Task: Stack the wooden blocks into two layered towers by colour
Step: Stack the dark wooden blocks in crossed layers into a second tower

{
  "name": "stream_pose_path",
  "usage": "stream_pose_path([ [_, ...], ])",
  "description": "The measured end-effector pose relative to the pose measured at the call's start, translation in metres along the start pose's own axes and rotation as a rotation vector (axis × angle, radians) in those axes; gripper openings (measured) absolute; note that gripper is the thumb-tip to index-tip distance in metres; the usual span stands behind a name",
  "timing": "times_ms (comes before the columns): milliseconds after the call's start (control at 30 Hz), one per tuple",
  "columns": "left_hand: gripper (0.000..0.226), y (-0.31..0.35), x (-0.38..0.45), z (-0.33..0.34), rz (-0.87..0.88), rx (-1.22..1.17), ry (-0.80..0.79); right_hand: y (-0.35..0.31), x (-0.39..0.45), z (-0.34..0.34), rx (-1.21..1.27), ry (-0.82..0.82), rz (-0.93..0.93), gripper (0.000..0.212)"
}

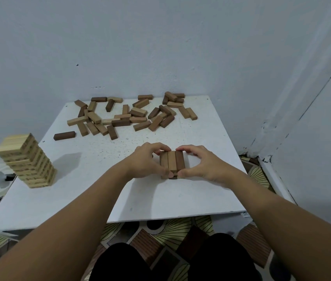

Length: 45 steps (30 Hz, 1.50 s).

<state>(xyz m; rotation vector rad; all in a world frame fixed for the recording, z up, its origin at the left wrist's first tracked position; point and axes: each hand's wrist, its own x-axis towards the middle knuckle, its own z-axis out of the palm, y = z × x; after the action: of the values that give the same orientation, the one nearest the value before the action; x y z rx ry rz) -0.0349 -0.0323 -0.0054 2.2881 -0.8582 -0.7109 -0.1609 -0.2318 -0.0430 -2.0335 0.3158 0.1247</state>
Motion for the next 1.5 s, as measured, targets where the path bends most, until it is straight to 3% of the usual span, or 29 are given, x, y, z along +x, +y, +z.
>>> stream_pose_path([
  [133,0.073,-0.001,-0.003,0.001,0.019,-0.077,-0.006,0.001,0.000,0.001,0.033,-0.002,0.004,0.082],
  [300,0.105,-0.009,-0.008,0.006,-0.003,-0.241,-0.031,0.002,-0.001,0.000,0.071,-0.008,0.004,0.089],
  [433,0.117,-0.024,-0.010,0.009,-0.034,-0.345,-0.026,0.005,0.000,0.001,0.061,-0.002,0.007,0.090],
  [700,0.084,-0.035,-0.010,0.013,0.013,-0.440,0.008,0.008,0.003,0.002,0.075,-0.001,0.008,0.083],
  [1500,0.067,-0.034,-0.007,0.016,0.071,-0.346,-0.002,0.013,0.006,0.004,-0.062,0.038,0.010,0.079],
])
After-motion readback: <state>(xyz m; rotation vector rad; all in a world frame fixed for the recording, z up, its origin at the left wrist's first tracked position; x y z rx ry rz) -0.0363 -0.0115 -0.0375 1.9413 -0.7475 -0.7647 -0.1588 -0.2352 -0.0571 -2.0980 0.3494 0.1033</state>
